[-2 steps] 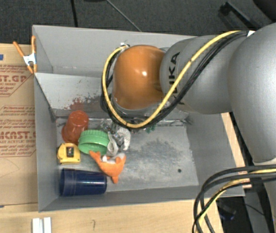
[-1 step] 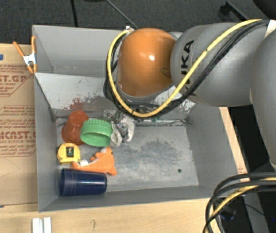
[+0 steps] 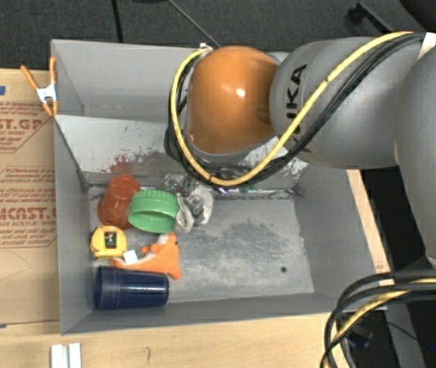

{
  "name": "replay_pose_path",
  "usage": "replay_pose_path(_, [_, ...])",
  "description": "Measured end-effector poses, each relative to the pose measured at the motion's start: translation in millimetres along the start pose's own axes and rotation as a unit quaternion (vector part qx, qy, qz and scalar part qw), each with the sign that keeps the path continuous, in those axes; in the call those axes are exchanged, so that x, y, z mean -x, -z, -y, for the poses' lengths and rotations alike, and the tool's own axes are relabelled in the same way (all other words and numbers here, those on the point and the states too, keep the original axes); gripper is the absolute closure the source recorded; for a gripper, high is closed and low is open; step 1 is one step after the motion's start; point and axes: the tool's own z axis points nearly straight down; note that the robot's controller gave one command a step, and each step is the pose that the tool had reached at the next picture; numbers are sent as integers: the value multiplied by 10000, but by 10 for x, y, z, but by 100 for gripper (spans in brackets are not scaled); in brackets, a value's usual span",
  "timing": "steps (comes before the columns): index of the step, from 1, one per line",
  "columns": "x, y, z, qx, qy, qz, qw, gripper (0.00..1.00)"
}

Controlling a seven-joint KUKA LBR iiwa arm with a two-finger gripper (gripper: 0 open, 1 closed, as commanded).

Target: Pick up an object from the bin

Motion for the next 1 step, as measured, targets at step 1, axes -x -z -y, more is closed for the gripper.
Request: replay_pose_path(1, [29, 280, 155, 4, -6, -18, 10000, 100])
